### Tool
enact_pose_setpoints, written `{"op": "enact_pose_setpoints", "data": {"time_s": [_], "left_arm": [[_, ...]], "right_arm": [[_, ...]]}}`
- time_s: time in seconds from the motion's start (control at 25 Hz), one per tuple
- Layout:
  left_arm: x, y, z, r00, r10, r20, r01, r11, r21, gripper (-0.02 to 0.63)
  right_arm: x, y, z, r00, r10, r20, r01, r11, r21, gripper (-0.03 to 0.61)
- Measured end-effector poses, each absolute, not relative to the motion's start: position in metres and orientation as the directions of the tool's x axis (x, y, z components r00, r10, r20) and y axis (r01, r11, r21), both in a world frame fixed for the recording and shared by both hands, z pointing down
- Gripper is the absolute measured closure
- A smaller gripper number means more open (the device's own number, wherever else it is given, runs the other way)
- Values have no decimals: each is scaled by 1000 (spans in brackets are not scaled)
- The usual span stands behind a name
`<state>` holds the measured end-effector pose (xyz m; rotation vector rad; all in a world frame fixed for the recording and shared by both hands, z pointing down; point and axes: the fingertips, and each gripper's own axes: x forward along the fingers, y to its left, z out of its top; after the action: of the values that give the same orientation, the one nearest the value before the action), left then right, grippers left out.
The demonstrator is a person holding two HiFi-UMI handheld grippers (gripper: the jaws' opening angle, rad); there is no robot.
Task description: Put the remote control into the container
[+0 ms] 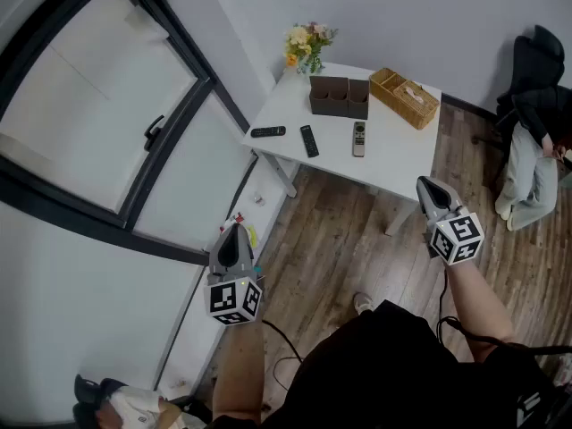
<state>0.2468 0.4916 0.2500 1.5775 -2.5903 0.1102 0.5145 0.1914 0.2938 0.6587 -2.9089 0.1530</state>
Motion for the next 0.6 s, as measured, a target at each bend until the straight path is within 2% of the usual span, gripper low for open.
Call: {"op": "enact_pose_setpoints", "data": {"time_s": [0.48,0.6], "left_arm": [[247,436,255,-452,-883,131,-892,450,-42,614],[248,425,269,-443,-883,157,-896,442,-44,613]], "right_arm": [[493,148,321,-906,-380,185,-396,916,-57,578],[489,136,338,-897,-385,218,-414,904,-106,577]]}}
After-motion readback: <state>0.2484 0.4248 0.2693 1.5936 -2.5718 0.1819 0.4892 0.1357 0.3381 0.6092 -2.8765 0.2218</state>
